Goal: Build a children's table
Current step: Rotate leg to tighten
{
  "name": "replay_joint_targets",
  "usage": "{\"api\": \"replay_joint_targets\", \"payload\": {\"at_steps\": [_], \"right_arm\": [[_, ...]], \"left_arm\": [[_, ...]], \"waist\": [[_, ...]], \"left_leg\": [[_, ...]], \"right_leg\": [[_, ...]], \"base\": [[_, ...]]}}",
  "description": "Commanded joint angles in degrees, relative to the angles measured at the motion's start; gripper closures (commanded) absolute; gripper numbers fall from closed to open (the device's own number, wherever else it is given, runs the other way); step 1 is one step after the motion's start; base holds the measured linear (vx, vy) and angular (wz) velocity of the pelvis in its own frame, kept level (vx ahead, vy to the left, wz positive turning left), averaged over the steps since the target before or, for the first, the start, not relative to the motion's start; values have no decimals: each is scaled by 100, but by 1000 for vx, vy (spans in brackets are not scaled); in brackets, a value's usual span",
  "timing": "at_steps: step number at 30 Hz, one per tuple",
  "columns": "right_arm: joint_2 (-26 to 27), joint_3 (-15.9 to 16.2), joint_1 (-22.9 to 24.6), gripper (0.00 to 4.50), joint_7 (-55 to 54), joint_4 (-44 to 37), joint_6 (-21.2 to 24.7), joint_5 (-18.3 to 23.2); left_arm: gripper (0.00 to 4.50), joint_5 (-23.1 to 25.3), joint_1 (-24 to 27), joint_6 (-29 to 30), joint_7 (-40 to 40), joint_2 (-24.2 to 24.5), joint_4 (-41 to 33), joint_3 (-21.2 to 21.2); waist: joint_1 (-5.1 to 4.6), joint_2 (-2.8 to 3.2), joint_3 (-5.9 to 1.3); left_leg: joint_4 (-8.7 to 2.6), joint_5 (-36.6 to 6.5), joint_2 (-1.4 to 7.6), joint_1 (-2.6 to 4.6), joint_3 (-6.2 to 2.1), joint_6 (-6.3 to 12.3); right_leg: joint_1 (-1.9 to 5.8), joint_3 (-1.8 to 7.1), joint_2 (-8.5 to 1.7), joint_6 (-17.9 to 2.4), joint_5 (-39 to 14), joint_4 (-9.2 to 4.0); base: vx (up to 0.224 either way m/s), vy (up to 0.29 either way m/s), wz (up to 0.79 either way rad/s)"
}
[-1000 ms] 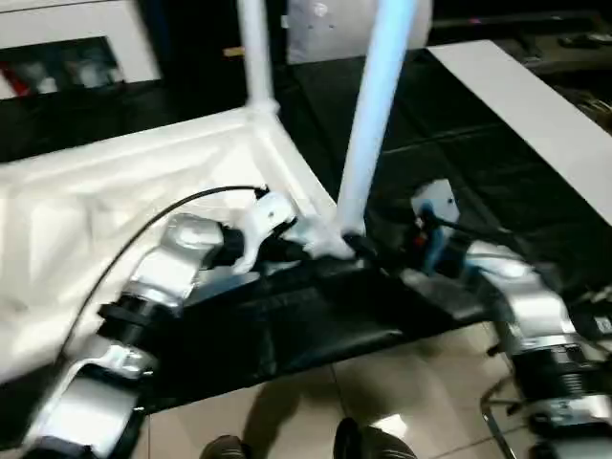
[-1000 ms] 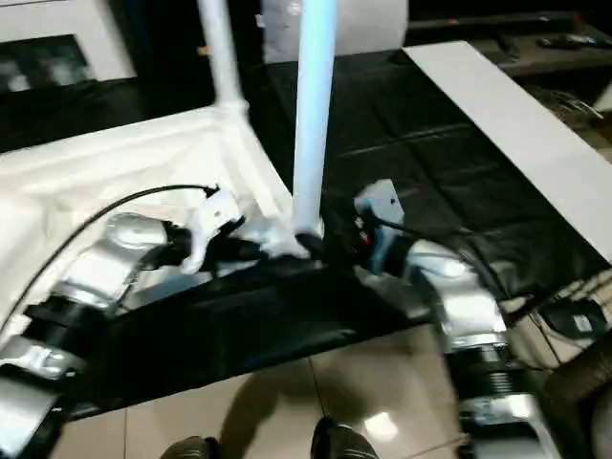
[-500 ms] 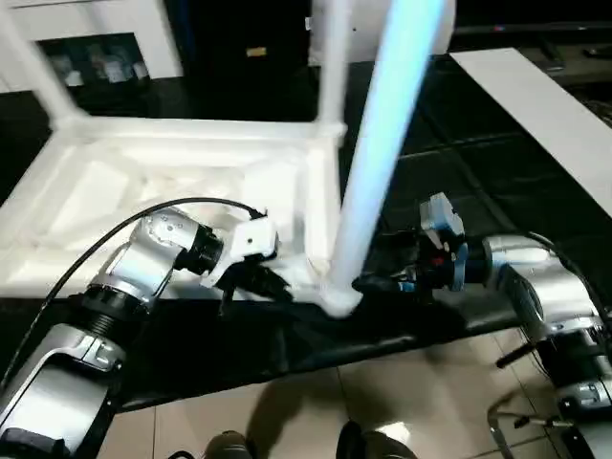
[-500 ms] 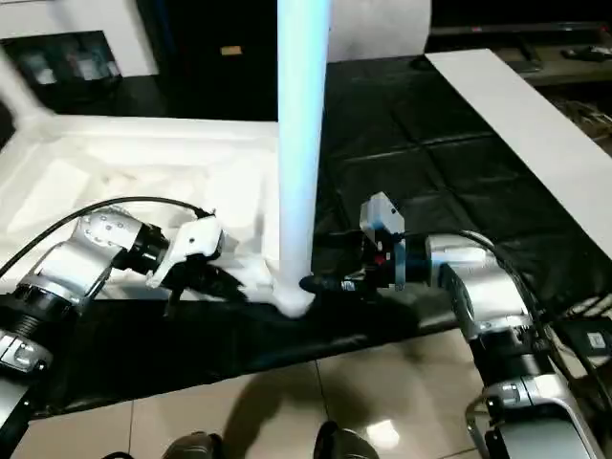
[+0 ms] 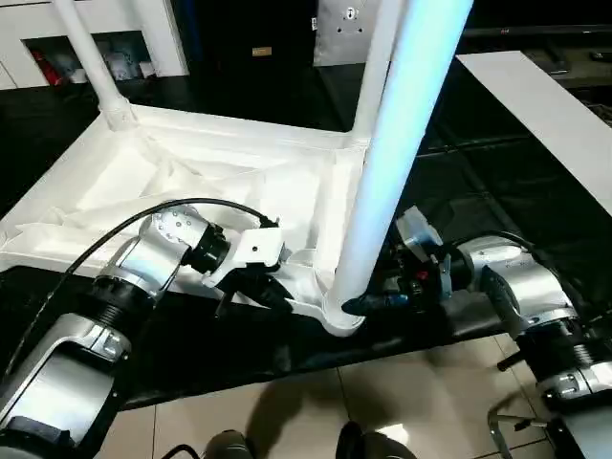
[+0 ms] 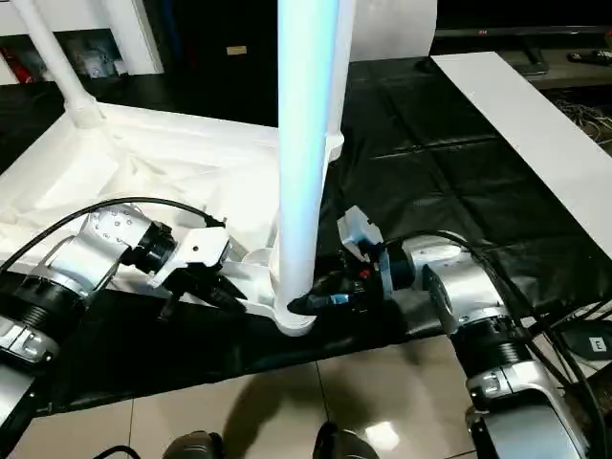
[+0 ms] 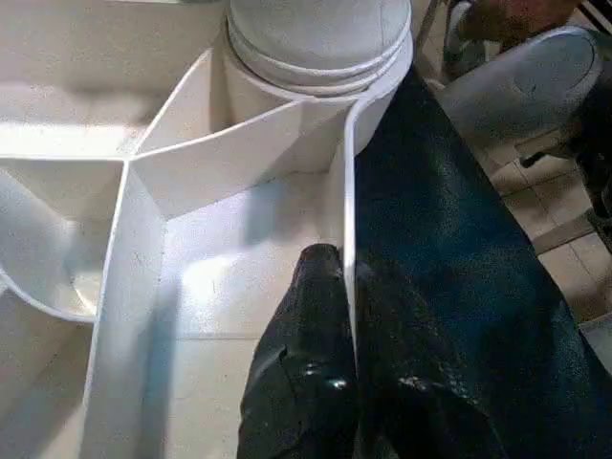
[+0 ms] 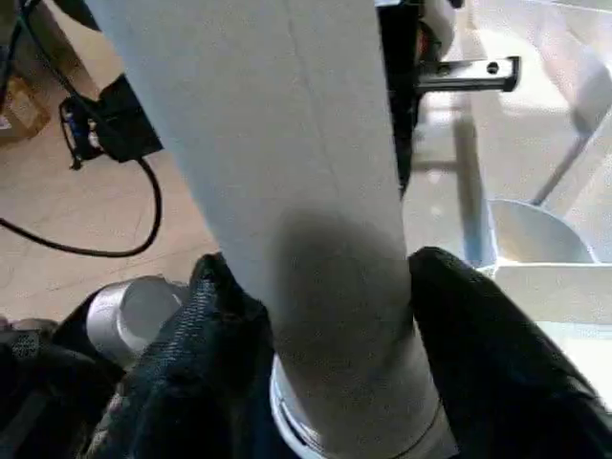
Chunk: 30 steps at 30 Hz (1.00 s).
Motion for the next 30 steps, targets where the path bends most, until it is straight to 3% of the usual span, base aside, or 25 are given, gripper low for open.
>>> {"api": "replay_joint_targets", "payload": {"at_steps": [1,2,8,9,11,14,15,16,17,19,20,22,23,24,25,28,30], "right_arm": [[25,35,-119,214,37,10,32,8],[23,34,-120,235,70,15,50,4],[45,-35,-48,245,9,-104,279,129],[157,-168,119,245,-388,-436,674,292],[274,-241,274,246,-804,-711,936,337],[475,-275,420,246,-1473,-866,932,119],[740,-332,492,246,-2172,-888,918,-111],[740,-332,492,246,-2172,-888,918,-111],[1058,-422,504,246,-2921,-802,943,-322],[1362,-539,473,247,-3543,-702,994,-432],[1500,-588,458,250,-3823,-670,1023,-487],[1829,-723,431,251,-4502,-664,1140,-579],[2240,-943,322,251,-5430,-535,1201,-681],[2320,-995,290,251,-5616,-488,1190,-700],[2672,-1255,129,251,-6426,-240,1128,-763],[2950,-1435,-52,251,-7074,25,872,-853],[2970,-1399,-79,196,-7120,70,756,-936]], "left_arm": [[450,58,-42,-123,-320,-113,3,-372],[450,71,-52,-152,-320,-109,43,-363],[450,73,-21,71,-206,-160,79,-140],[450,-30,37,623,280,-245,-46,85],[450,-128,89,1103,720,-346,-184,284],[450,-216,164,1591,1113,-461,-426,452],[450,-275,238,2041,1503,-593,-677,606],[450,-275,238,2041,1503,-593,-677,606],[450,-256,282,2376,1938,-768,-845,742],[450,-206,302,2628,2306,-965,-948,847],[450,-198,309,2774,2476,-1074,-1002,910],[450,-189,318,3172,2878,-1333,-1174,1046],[450,-146,288,3529,3463,-1628,-1324,1170],[450,-142,277,3581,3573,-1686,-1339,1198],[450,-124,222,3741,4060,-1943,-1371,1333],[450,-42,156,3773,4492,-2157,-1368,1421],[450,-11,153,3763,4561,-2196,-1386,1427]], "waist": [[-46,-78,-457],[-45,-73,-459],[-41,-55,-466],[-40,-52,-465],[-32,-54,-447],[-72,-46,-434],[-97,-56,-439],[-144,-62,-444],[-224,-63,-446],[-322,-72,-446],[-353,-46,-440],[-373,-62,-452],[-386,-50,-458],[-404,-44,-462],[-418,-37,-462],[-460,-19,-459],[-470,-16,-465]], "left_leg": [[-337,-168,90,-58,75,788],[-336,-169,88,-58,75,779],[-338,-155,90,-57,72,754],[-337,-164,91,-56,72,749],[-349,-214,90,-43,72,648],[-360,-354,58,-33,72,501],[-367,-314,60,-60,63,450],[-362,-310,42,-82,56,399],[-359,-270,29,-97,50,335],[-342,-311,-12,-104,56,389],[-336,-272,-2,-99,56,406],[-332,-236,-30,-89,67,495],[-334,-106,-10,-95,66,519],[-330,-43,6,-106,61,498],[-335,-41,4,-90,58,478],[-340,-152,-6,-78,55,534],[-339,-116,16,-81,54,637]], "right_leg": [[500,393,-373,-751,-1914,-383],[502,392,-375,-728,-1941,-387],[508,387,-370,-719,-1930,-392],[506,385,-372,-721,-1941,-394],[504,385,-373,-689,-2088,-419],[490,377,-377,-516,-2487,-484],[514,373,-380,-505,-2480,-460],[525,357,-376,-475,-2476,-468],[530,350,-367,-459,-2458,-462],[538,345,-353,-412,-2492,-496],[510,345,-356,-450,-2459,-501],[520,343,-338,-435,-2406,-514],[519,356,-335,-495,-2211,-477],[516,356,-337,-543,-2106,-450],[503,343,-330,-573,-2085,-461],[496,346,-327,-619,-2058,-473],[494,356,-327,-688,-1793,-440]], "base": [[0,0,0],[0,0,0],[0,0,0],[0,0,0],[0,0,0],[0,0,0],[0,0,0],[0,0,0],[0,0,0],[0,0,0],[0,0,0],[0,0,0],[0,0,0],[0,0,0],[0,0,0],[0,0,0],[0,0,0]]}}
